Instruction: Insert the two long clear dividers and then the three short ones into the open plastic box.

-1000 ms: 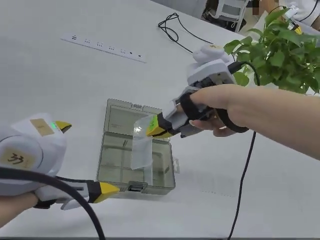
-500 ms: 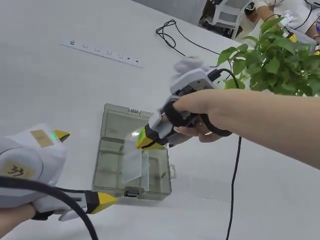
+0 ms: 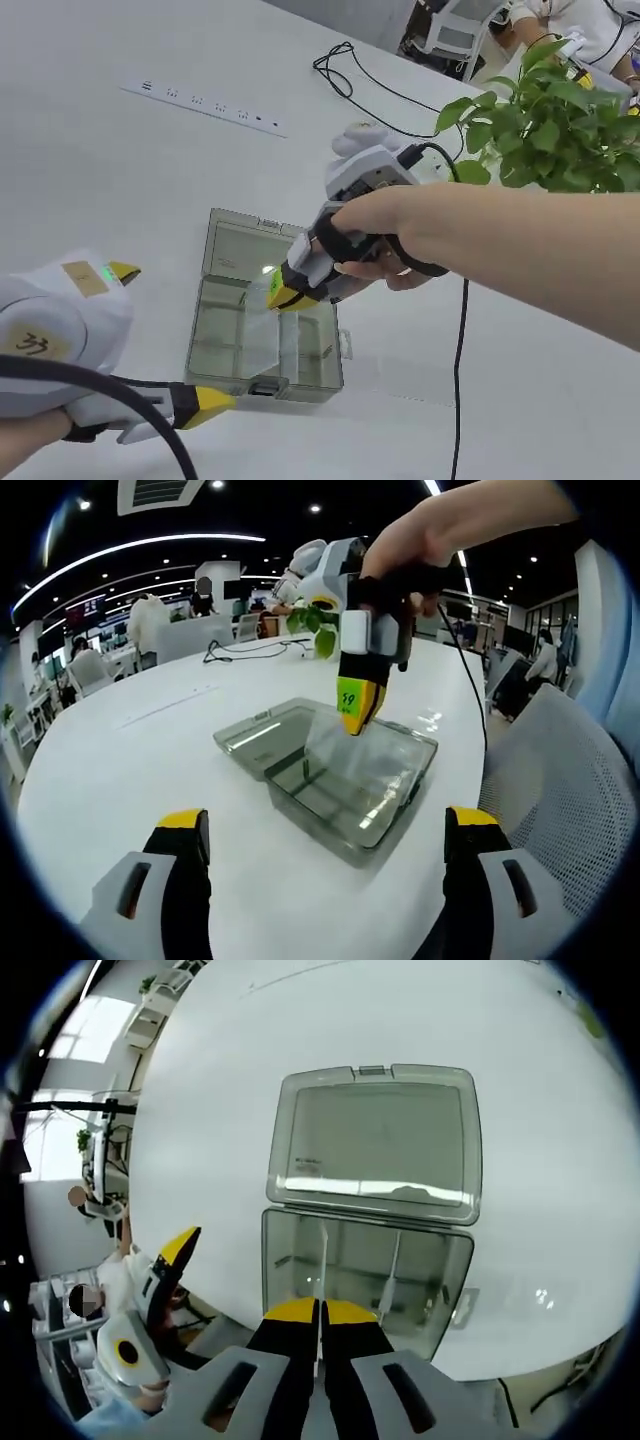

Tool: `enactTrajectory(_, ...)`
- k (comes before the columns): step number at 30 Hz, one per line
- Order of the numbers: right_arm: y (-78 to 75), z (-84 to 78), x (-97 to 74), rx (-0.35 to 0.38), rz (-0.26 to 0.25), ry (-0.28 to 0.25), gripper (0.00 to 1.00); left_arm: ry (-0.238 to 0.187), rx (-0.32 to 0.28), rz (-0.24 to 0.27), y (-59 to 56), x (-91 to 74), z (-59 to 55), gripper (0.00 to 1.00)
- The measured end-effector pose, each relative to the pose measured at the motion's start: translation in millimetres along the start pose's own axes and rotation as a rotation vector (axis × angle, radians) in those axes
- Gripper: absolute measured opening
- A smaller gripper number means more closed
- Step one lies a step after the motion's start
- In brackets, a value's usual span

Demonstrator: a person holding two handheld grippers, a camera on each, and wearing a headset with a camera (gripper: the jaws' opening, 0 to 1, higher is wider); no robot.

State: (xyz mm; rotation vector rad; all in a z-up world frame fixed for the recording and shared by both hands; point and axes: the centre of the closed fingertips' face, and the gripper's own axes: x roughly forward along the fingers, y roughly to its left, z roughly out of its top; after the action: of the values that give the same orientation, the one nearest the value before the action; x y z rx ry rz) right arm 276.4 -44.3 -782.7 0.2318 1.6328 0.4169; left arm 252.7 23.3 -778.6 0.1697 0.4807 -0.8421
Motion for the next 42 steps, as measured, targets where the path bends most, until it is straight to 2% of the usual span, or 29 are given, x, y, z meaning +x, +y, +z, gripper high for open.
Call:
enactTrajectory(6, -6.3, 7.1, 1.8, 0.0, -0.012, 0.001, 0.02, 0.003, 0.002, 0.0, -0.3, 0.5, -0.8, 1.0)
enactTrajectory(8, -4.2, 2.5, 1.6, -0.001, -0.015, 0.002, 0.02, 0.001, -0.002, 0.0, -0.1, 0.9, -0.7, 1.0)
enactTrajectory(16, -9.2, 6.8, 3.1, 0.002, -0.026, -0.001, 0.02, 0.002, -0.003, -0.003, -0.3, 1.0, -1.5, 0.99)
enactTrajectory(20, -5.4, 3.5, 4.6, -0.001, -0.03, 0.001, 0.02, -0.001, -0.005, -0.002, -0.4, 0.7, -1.0, 0.99)
enactTrajectory(26, -9.4, 9.1, 7.2, 0.001, -0.041, 0.005, 0.02, 0.0, -0.006, 0.0, 0.6, 0.2, -1.5, 0.99)
enactTrajectory(32, -3.8, -4.2, 6.4, 0.002, -0.044, 0.003, 0.02, -0.004, -0.008, -0.001, 0.2, 0.4, -0.7, 0.99)
enactTrajectory(42, -7.3, 3.6, 8.4, -0.001, -0.045, 0.004, 0.02, -0.006, -0.014, 0.001, 1.1, -0.1, -1.1, 0.98)
